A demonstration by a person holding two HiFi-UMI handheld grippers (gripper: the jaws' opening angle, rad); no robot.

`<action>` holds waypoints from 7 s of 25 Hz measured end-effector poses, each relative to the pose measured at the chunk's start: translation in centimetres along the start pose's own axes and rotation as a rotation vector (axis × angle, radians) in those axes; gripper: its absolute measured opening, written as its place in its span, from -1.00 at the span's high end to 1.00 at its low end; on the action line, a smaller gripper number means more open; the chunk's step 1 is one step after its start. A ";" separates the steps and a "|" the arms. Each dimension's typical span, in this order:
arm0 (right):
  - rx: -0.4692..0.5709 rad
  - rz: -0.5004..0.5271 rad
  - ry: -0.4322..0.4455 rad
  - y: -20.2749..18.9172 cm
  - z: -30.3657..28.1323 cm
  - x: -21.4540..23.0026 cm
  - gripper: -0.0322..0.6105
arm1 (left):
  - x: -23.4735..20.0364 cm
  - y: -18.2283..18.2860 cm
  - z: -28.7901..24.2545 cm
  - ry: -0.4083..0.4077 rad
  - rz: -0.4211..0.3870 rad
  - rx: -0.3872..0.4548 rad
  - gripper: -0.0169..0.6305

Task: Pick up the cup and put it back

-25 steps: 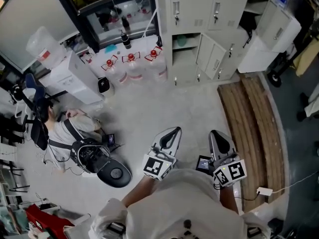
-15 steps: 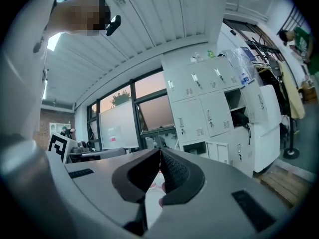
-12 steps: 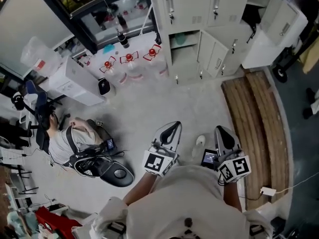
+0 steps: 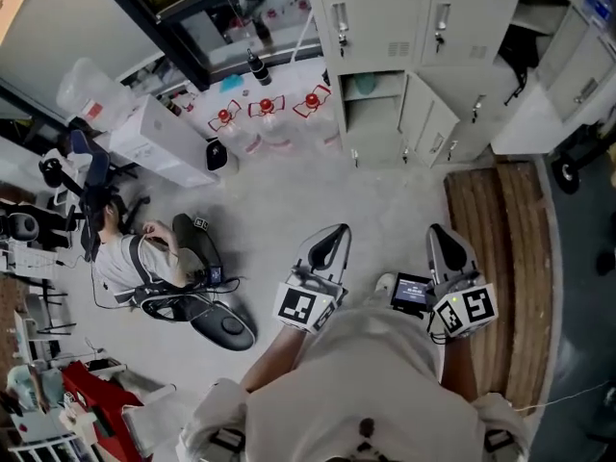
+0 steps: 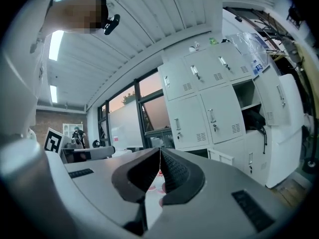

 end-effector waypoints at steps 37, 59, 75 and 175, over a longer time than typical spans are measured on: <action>-0.088 0.200 -0.052 -1.3 -34.5 14.4 0.82 | -27.2 -4.9 -25.2 -0.065 0.010 -0.006 0.92; -0.178 0.054 -0.071 -26.4 -43.1 25.2 0.81 | -28.7 -26.7 -34.3 -0.022 0.034 -0.132 0.92; -0.157 0.182 -0.015 -27.0 -57.6 28.8 -0.16 | -29.8 -27.4 -36.2 0.094 0.085 -0.057 0.92; 0.016 0.125 0.213 3.5 0.2 2.6 -0.16 | 3.6 2.3 -5.2 0.056 -0.005 0.068 0.92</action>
Point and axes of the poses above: the fingertips, and each gripper's own axes: z backward along the fingers, x to its right, y out of its top, the point moved 10 cm from there along z, backward along the fingers
